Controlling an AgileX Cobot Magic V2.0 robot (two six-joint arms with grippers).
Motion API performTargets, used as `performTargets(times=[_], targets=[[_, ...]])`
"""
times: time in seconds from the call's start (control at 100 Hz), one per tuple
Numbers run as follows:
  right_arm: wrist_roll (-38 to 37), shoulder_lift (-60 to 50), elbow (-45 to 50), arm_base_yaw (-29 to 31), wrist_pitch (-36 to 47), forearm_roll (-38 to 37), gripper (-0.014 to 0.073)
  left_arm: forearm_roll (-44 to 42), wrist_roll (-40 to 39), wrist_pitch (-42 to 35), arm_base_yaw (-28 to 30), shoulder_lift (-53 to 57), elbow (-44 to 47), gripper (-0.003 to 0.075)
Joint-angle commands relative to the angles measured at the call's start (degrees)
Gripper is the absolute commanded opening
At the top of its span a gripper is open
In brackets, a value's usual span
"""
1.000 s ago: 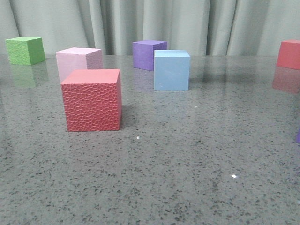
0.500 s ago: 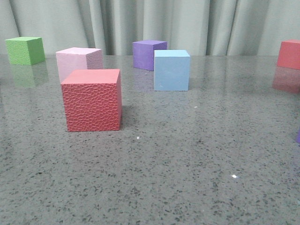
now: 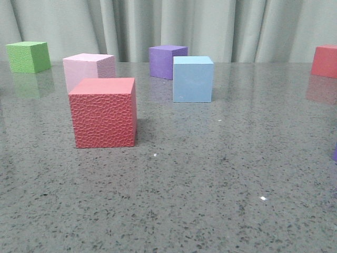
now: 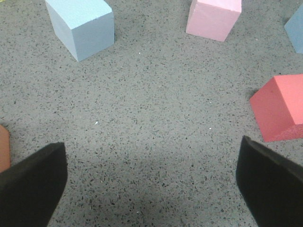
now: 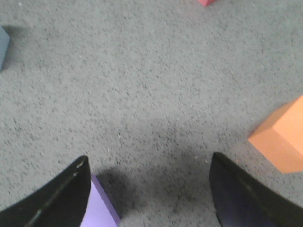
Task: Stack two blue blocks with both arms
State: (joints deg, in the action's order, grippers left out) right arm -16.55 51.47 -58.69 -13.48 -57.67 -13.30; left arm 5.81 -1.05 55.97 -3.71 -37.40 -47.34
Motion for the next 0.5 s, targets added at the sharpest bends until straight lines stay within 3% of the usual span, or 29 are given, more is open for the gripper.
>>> performTargets(times=[0.0, 0.26, 0.49], targets=[[0.51, -2.73, 0.66, 0.42, 4.10, -2.01, 0.0529, 0.67, -0.07, -3.82, 0.12, -0.36, -1.96, 0.0692], [0.51, -3.96, 1.13, 0.42, 5.07, -2.01, 0.0529, 0.67, -0.07, -5.11, 0.12, -0.36, -1.96, 0.0692], [0.51, -3.96, 1.13, 0.42, 5.26, -2.01, 0.0529, -0.37, -1.83, -12.97, 0.12, -2.31, -3.46, 0.0692]])
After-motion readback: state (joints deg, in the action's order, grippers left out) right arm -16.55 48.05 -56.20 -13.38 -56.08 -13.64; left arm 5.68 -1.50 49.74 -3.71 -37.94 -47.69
